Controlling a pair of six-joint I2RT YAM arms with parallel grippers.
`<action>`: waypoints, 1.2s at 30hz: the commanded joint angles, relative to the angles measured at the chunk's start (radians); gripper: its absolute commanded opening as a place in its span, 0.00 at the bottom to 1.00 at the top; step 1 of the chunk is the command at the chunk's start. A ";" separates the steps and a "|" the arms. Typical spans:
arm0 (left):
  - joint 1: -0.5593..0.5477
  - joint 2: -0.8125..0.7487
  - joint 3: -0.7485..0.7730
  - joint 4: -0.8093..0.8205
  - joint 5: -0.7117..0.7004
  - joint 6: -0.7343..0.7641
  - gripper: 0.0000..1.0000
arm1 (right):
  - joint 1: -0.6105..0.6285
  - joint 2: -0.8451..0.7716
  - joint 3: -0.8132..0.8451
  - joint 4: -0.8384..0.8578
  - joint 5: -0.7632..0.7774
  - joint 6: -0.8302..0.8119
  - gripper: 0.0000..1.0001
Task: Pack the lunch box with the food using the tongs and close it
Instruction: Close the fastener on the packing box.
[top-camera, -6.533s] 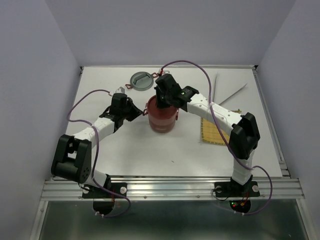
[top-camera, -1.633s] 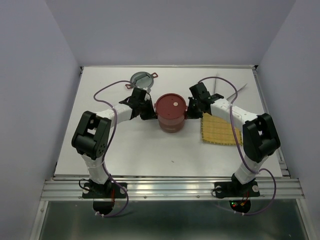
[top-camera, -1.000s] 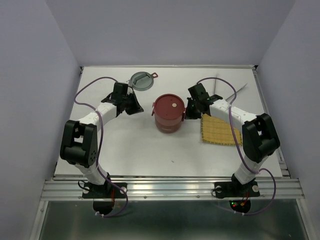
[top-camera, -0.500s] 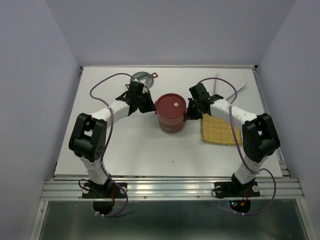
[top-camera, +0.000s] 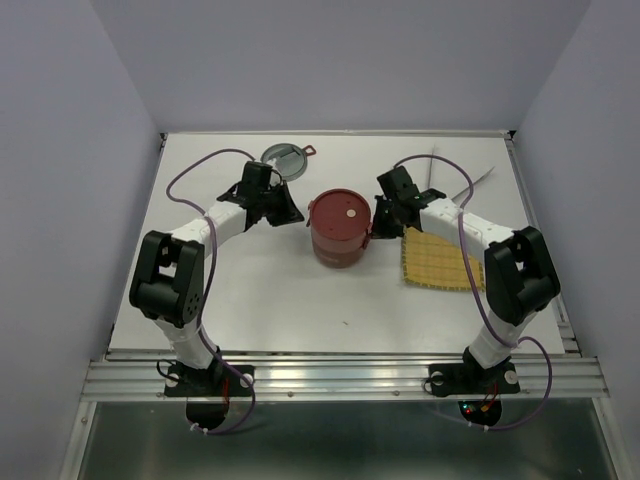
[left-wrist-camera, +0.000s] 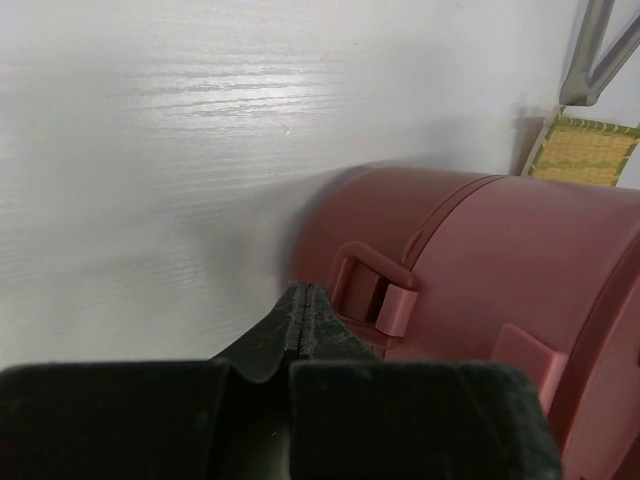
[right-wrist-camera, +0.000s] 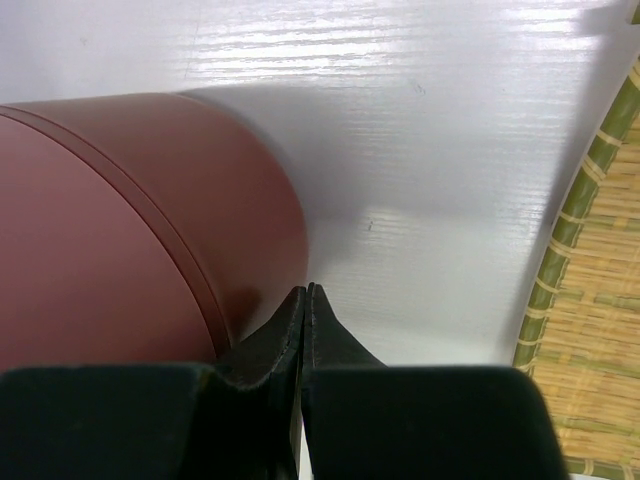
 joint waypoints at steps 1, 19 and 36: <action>-0.001 -0.080 -0.003 0.003 0.022 0.006 0.00 | 0.008 -0.032 0.012 0.056 0.023 0.010 0.01; 0.020 0.023 0.195 -0.019 -0.002 0.000 0.00 | 0.127 -0.098 0.408 -0.273 0.261 -0.117 0.01; -0.032 0.135 0.356 0.004 0.109 0.038 0.00 | 0.210 -0.001 0.434 -0.278 0.327 -0.093 0.01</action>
